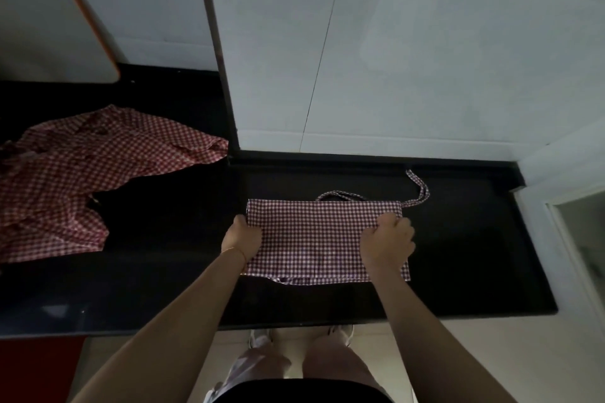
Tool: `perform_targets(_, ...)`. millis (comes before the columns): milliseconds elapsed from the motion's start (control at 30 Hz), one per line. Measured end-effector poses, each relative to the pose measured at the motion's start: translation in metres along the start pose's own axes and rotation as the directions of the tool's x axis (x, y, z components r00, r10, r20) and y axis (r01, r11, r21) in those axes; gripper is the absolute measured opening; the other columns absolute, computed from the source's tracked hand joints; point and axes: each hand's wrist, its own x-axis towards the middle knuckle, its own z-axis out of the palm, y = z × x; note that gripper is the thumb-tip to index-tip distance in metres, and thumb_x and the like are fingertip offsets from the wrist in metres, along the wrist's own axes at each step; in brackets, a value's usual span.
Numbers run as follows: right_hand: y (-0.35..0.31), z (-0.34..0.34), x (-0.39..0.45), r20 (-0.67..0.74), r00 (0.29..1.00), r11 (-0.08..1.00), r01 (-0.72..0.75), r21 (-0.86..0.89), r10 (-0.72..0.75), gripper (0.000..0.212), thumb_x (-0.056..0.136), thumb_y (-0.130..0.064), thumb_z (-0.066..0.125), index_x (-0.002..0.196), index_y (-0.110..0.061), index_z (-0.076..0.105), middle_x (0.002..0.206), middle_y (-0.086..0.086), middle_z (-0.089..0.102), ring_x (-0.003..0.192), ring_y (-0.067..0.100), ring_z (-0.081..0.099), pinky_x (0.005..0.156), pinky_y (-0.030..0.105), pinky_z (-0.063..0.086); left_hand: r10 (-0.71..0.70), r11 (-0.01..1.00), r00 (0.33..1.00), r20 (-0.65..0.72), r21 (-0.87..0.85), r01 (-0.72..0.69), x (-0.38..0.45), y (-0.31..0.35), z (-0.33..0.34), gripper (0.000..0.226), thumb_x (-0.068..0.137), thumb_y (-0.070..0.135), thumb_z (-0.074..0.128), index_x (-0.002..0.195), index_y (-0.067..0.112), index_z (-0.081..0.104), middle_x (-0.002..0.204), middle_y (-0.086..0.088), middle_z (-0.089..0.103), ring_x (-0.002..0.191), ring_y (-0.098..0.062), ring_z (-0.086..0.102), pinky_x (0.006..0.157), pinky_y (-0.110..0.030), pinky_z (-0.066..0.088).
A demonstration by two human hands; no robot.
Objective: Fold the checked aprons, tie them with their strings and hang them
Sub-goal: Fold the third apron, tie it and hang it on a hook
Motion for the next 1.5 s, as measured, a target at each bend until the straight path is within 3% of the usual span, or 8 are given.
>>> perform_targets(133, 0.024, -0.009, 0.021, 0.082, 0.971, 0.970, -0.229, 0.081, 0.223, 0.042, 0.085, -0.023, 0.062, 0.120, -0.009, 0.043, 0.129, 0.018, 0.045, 0.119, 0.036, 0.044, 0.098, 0.049, 0.038, 0.108, 0.960, 0.985, -0.137, 0.271, -0.068, -0.010, -0.001, 0.014, 0.029, 0.089, 0.016, 0.052, 0.115, 0.007, 0.045, 0.113, -0.010, 0.057, 0.095, -0.026, 0.058, 0.071, -0.037, 0.046)
perform_targets(233, 0.038, -0.013, 0.038, 0.211, 0.923, 0.920, -0.358, 0.162, 0.322, 0.054, 0.090, -0.030, 0.058, 0.134, -0.007, 0.038, 0.137, 0.019, 0.044, 0.124, 0.035, 0.044, 0.101, 0.050, 0.039, 0.498, 0.774, 0.804, -0.324, 0.584, -0.244, -0.015, -0.010, 0.030, 0.052, 0.075, 0.006, 0.061, 0.125, 0.005, 0.048, 0.124, -0.016, 0.052, 0.114, -0.035, 0.050, 0.088, -0.048, 0.045)
perform_targets(367, 0.050, -0.001, 0.027, -0.011, 0.988, 0.987, 0.151, 0.057, -0.151, 0.056, 0.088, -0.023, 0.055, 0.139, -0.006, 0.040, 0.140, 0.017, 0.045, 0.128, 0.032, 0.046, 0.102, 0.048, 0.043, 0.754, 0.485, 0.657, -0.002, 0.676, -0.555, -0.015, -0.010, 0.056, 0.057, 0.086, 0.025, 0.054, 0.141, 0.013, 0.045, 0.152, -0.012, 0.038, 0.144, -0.034, 0.029, 0.118, -0.053, 0.023)
perform_targets(600, 0.087, 0.037, 0.026, 0.244, 0.822, 0.810, 0.560, -0.177, -0.515, 0.057, 0.103, -0.047, 0.015, 0.158, -0.031, 0.011, 0.166, -0.004, 0.003, 0.153, 0.018, -0.005, 0.122, 0.052, 0.013, 0.644, 0.417, 0.758, 0.108, 0.780, -0.466, 0.008, -0.047, 0.076, 0.070, 0.094, 0.064, 0.018, 0.156, 0.038, -0.001, 0.165, -0.007, -0.002, 0.149, -0.037, -0.010, 0.120, -0.055, -0.002)
perform_targets(833, 0.110, 0.049, 0.024, 0.227, 0.845, 0.846, 0.518, -0.127, -0.484, 0.056, 0.105, -0.043, 0.016, 0.158, -0.030, 0.005, 0.166, -0.003, -0.001, 0.152, 0.021, 0.002, 0.121, 0.047, 0.010, 0.648, 0.535, 0.761, 0.011, 0.706, -0.465, 0.008, -0.048, 0.073, 0.059, 0.098, 0.051, 0.024, 0.155, 0.034, 0.020, 0.164, -0.007, 0.011, 0.150, -0.035, 0.006, 0.121, -0.055, 0.006)
perform_targets(1033, 0.079, 0.014, 0.036, 0.224, 0.973, 0.986, 0.010, 0.166, -0.048, 0.060, 0.084, -0.024, 0.069, 0.136, -0.011, 0.042, 0.135, 0.013, 0.046, 0.123, 0.030, 0.046, 0.100, 0.048, 0.045, 0.233, 0.921, 0.873, -0.428, 0.387, -0.056, -0.011, -0.025, 0.036, 0.055, 0.086, 0.022, 0.060, 0.135, 0.007, 0.043, 0.131, -0.017, 0.051, 0.119, -0.036, 0.047, 0.098, -0.052, 0.042)
perform_targets(1200, 0.062, -0.017, 0.062, 0.712, 0.658, 0.767, -0.581, 0.272, 0.246, 0.039, 0.084, -0.013, 0.068, 0.120, -0.003, 0.055, 0.104, 0.013, 0.063, 0.090, 0.027, 0.063, 0.077, 0.040, 0.053, -0.195, 0.977, 0.976, -0.094, 0.068, 0.202, -0.005, -0.002, 0.001, 0.031, 0.081, 0.019, 0.068, 0.103, -0.002, 0.062, 0.097, -0.015, 0.068, 0.089, -0.032, 0.066, 0.083, -0.042, 0.057)
perform_targets(1500, 0.065, -0.067, 0.066, 0.794, 0.572, 0.826, -0.536, 0.172, 0.206, 0.016, 0.087, -0.023, 0.069, 0.087, -0.010, 0.059, 0.073, 0.003, 0.052, 0.061, 0.013, 0.041, 0.058, 0.027, 0.037, -0.254, 0.964, 0.949, 0.186, -0.037, 0.265, -0.015, 0.024, -0.039, 0.016, 0.084, 0.013, 0.072, 0.075, 0.005, 0.062, 0.063, -0.005, 0.058, 0.052, -0.012, 0.044, 0.050, -0.025, 0.037)
